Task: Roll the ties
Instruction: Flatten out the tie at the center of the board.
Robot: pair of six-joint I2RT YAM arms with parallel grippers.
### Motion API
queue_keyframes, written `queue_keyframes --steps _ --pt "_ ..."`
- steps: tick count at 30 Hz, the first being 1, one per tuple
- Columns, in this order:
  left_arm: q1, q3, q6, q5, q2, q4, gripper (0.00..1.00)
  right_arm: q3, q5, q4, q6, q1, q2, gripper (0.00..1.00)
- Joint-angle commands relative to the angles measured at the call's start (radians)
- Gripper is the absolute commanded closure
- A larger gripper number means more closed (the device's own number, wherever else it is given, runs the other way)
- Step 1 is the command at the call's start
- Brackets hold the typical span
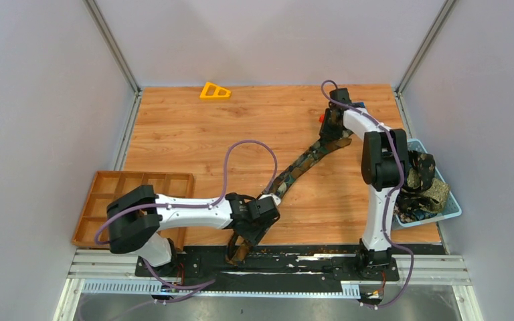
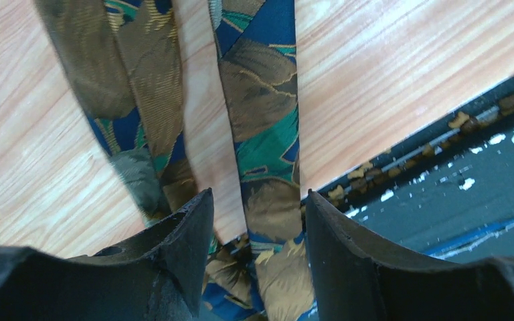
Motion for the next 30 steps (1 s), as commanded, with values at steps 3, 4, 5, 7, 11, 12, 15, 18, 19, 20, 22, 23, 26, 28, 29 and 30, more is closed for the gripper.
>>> queue_keyframes --steps 3,4,5,7,11,12,15,18,19,20,22,23,26,28,29,30 --pt "-0.001 0.026 0.02 0.012 0.112 0.116 0.45 -0.154 0.083 -0.019 0.02 -0.097 -0.077 0.69" --pt "-0.001 0.032 0.024 0.008 0.126 0.121 0.48 -0.167 0.085 -0.013 0.018 -0.105 -0.093 0.69" --pt "-0.001 0.037 0.029 0.001 0.137 0.121 0.5 -0.173 0.086 -0.011 0.014 -0.108 -0.101 0.69" --pt "0.004 0.049 0.04 -0.009 0.156 0.119 0.59 -0.171 0.091 -0.018 0.007 -0.113 -0.116 0.69" --pt "0.016 0.069 0.058 -0.035 0.152 0.105 0.77 -0.15 0.066 -0.031 0.004 -0.111 -0.151 0.69" --pt "0.018 0.077 0.063 -0.048 0.145 0.093 0.82 -0.143 0.064 -0.037 0.004 -0.109 -0.161 0.69" --pt "0.042 0.098 0.067 -0.11 0.114 0.052 1.0 -0.124 0.05 -0.058 0.006 -0.105 -0.195 0.69" --pt "0.088 0.099 0.085 -0.089 0.082 0.045 1.0 -0.103 0.035 -0.084 0.007 -0.095 -0.228 0.69" --pt "0.105 0.099 0.097 -0.082 0.073 0.045 1.0 -0.102 0.031 -0.09 0.011 -0.09 -0.243 0.69" --pt "0.115 0.099 0.106 -0.082 0.067 0.041 1.0 -0.104 0.03 -0.092 0.014 -0.088 -0.256 0.69" --pt "0.138 0.1 0.12 -0.083 0.055 0.029 1.0 -0.11 0.029 -0.099 0.018 -0.077 -0.287 0.69" --pt "0.152 0.099 0.127 -0.08 0.046 0.026 1.0 -0.115 0.029 -0.103 0.019 -0.073 -0.3 0.69" --pt "0.194 0.087 0.151 -0.051 0.016 0.025 1.0 -0.135 0.026 -0.109 0.022 -0.06 -0.337 0.69" --pt "0.222 0.084 0.168 -0.031 -0.004 0.024 1.0 -0.162 0.025 -0.106 0.024 -0.05 -0.363 0.69" --pt "0.233 0.084 0.177 -0.018 -0.012 0.024 1.0 -0.17 0.026 -0.103 0.026 -0.043 -0.375 0.69" --pt "0.242 0.086 0.186 -0.009 -0.021 0.023 1.0 -0.186 0.026 -0.101 0.027 -0.038 -0.385 0.69"
